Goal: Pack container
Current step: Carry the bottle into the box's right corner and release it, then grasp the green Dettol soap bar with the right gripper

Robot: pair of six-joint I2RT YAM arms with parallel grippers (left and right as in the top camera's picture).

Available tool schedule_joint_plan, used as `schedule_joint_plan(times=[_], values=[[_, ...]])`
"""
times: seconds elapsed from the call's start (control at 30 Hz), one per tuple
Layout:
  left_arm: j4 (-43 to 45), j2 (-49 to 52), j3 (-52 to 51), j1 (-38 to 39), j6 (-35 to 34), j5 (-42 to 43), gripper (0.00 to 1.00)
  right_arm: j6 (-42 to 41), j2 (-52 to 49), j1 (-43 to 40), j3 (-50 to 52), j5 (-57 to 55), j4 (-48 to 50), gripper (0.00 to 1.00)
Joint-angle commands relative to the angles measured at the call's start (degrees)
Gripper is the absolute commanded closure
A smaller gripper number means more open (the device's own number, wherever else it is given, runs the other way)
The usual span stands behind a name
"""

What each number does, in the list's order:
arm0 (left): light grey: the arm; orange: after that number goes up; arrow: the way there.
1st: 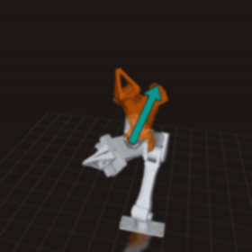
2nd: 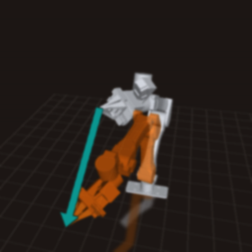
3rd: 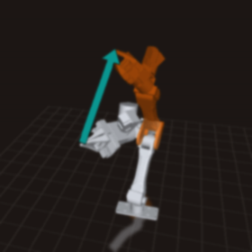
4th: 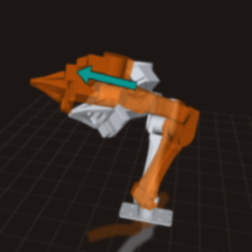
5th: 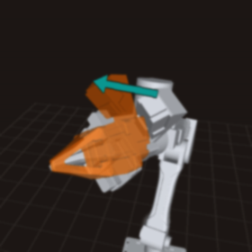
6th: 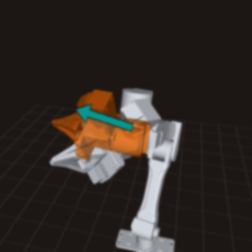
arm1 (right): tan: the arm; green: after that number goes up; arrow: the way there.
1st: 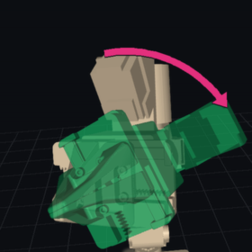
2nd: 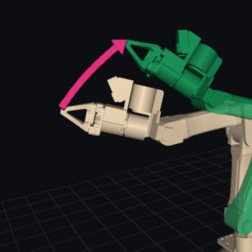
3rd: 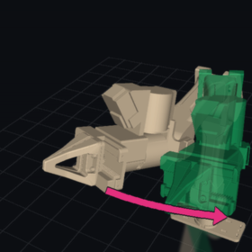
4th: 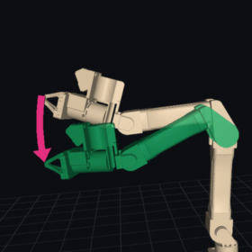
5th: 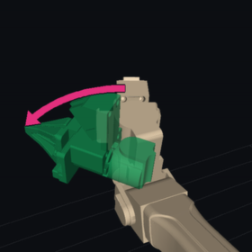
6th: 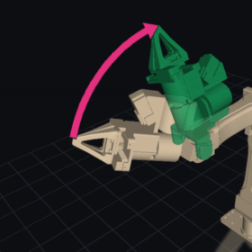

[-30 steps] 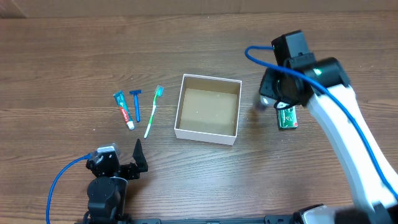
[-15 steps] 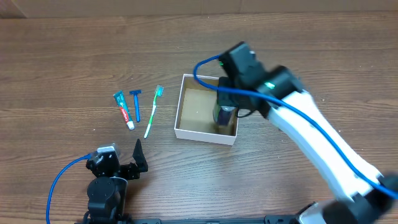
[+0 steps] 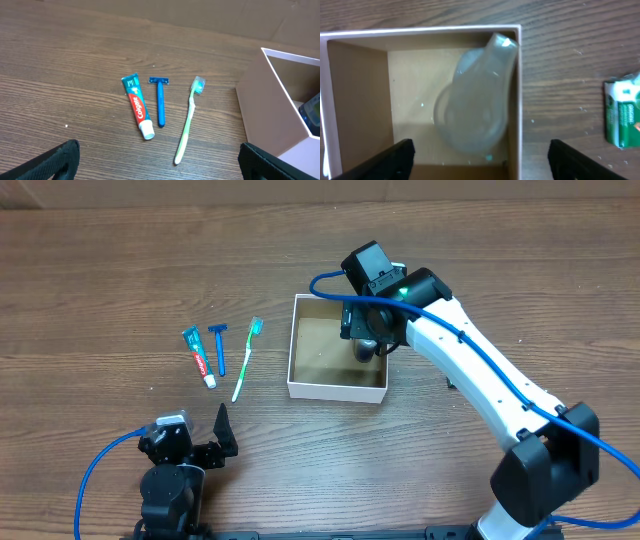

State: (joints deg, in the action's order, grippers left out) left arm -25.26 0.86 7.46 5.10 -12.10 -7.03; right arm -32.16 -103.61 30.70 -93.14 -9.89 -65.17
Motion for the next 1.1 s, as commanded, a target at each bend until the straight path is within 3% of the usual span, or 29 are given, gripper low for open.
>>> schedule_joint_plan(times=[0.0, 0.23, 0.3, 0.5, 0.8, 1.07], values=[[0.04, -0.59, -0.22, -0.44, -1.20, 0.68, 0.00, 0.63, 8.85, 0.04, -0.68, -1.11, -2.12, 0.06], [0.04, -0.59, -0.22, -0.44, -1.20, 0.68, 0.00, 1.84, 16.50, -12.20, -0.68, -1.57, -8.02, 0.00], [0.04, -0.59, -0.22, -0.44, -1.20, 0.68, 0.00, 6.60, 15.08, -19.28, 0.28, 2.73, -8.04, 0.00], [0.04, -0.59, -0.22, -0.44, -1.20, 0.68, 0.00, 14.47, 7.72, -28.81, 8.15, 7.21, -3.41, 0.00], [0.04, -0.59, -0.22, -0.44, -1.20, 0.68, 0.00, 24.81, -6.10, -30.77, 13.38, 10.03, 0.46, 0.00], [0.04, -0.59, -0.22, -0.44, -1.20, 0.68, 0.00, 24.85, -13.22, -30.77, 13.68, 10.05, 3.04, 0.06]])
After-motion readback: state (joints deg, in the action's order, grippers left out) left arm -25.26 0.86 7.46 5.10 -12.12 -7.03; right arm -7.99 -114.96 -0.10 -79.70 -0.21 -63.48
